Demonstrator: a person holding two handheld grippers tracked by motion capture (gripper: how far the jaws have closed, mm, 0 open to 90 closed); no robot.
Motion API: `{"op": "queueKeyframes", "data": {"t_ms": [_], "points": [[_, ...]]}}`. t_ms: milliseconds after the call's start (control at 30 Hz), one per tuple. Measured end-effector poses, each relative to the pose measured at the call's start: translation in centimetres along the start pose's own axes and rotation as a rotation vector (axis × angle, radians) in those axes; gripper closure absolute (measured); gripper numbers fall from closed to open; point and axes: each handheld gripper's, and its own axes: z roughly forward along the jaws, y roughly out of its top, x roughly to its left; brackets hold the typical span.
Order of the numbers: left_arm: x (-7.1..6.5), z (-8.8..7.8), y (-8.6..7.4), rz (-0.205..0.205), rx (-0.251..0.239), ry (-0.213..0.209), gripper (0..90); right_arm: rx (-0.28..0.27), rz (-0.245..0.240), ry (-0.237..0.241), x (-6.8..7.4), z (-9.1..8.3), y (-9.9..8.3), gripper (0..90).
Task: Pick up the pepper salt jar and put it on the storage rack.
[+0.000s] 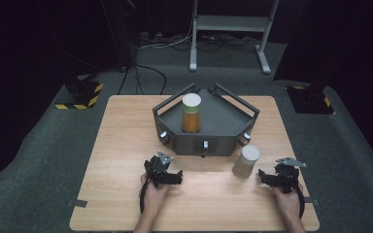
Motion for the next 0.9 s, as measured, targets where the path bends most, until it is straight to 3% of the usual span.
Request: {"op": "queueKeyframes", "data": {"t_ms": [900], "points": [[0.04, 0.0, 0.0, -0.001, 0.0, -0.002, 0.9, -0.002, -0.068, 0.064, -0.86, -0.77, -0.67, 2.9]]}}
